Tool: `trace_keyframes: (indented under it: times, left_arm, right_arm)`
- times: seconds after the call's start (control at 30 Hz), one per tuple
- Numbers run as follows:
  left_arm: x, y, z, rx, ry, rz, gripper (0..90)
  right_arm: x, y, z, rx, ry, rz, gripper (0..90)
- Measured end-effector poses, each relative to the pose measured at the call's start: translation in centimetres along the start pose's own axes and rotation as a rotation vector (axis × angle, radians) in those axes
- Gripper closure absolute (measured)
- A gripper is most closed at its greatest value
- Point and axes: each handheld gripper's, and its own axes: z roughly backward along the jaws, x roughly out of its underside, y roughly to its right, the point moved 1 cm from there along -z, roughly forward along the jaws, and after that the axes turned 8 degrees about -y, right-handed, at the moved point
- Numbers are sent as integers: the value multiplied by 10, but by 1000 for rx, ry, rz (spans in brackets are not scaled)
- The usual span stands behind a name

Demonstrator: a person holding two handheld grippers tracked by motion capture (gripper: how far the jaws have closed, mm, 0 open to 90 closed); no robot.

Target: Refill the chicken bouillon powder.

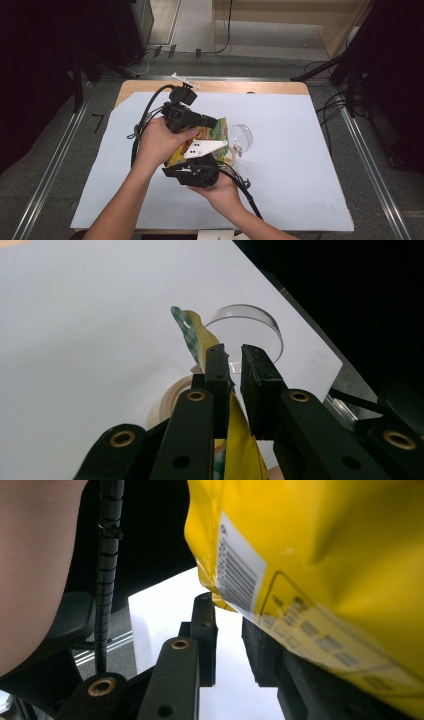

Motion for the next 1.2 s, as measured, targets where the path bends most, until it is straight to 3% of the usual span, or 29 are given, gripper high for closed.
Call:
trace_keyframes:
  times: [1.2]
  left_arm:
    - [0, 2, 0, -6, -9, -8, 821]
  right_arm:
    - [-1, -2, 1, 3, 0, 0, 782]
